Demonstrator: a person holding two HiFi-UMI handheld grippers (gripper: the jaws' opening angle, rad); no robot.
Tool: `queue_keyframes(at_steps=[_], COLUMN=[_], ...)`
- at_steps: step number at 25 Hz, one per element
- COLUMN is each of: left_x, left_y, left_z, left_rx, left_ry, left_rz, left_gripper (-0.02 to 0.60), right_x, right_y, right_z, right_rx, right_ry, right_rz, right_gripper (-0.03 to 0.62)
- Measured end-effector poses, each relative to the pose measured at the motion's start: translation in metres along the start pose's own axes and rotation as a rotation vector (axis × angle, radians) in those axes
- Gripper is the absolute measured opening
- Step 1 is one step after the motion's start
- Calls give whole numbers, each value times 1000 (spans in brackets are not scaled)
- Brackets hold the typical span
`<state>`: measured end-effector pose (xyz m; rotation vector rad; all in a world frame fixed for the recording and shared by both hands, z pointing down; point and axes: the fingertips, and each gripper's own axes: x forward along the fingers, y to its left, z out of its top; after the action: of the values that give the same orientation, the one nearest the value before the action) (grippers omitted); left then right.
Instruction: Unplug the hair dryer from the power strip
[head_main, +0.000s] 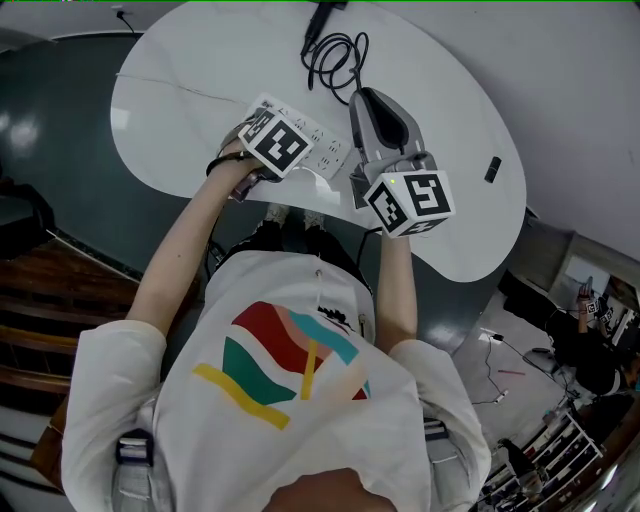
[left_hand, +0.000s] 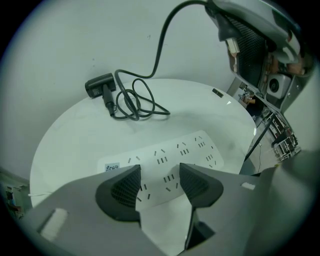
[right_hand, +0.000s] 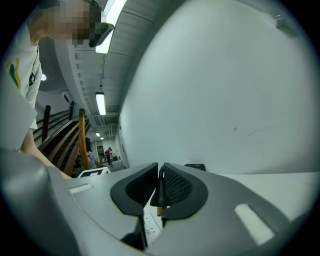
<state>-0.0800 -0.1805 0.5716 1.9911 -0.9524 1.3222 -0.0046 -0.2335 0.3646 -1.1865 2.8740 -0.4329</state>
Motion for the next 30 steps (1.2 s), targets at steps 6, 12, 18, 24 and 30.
queue_keyframes(at_steps=[6, 12, 18, 24, 30], left_x=[1, 2, -1, -5, 0], left_y=[0, -1, 1, 7, 0], left_z=[1, 0, 0, 12, -2], left_rx=[-3, -8, -4, 23, -7], left_ry=[-3, -12, -37, -74, -17], left_rz=[4, 7, 13, 43, 8], left_gripper=[245, 244, 244, 244, 244], right_x=[-8, -19, -53, -86, -105], right_y=[-4, -11, -29, -47, -60], right_z=[-1, -26, -74, -111, -148], right_rx=[-5, -117, -294, -335, -287], right_ry=[3, 101, 292, 410, 482], right_rz=[-11, -44, -119, -183, -234], right_gripper=[54, 54, 54, 55, 55])
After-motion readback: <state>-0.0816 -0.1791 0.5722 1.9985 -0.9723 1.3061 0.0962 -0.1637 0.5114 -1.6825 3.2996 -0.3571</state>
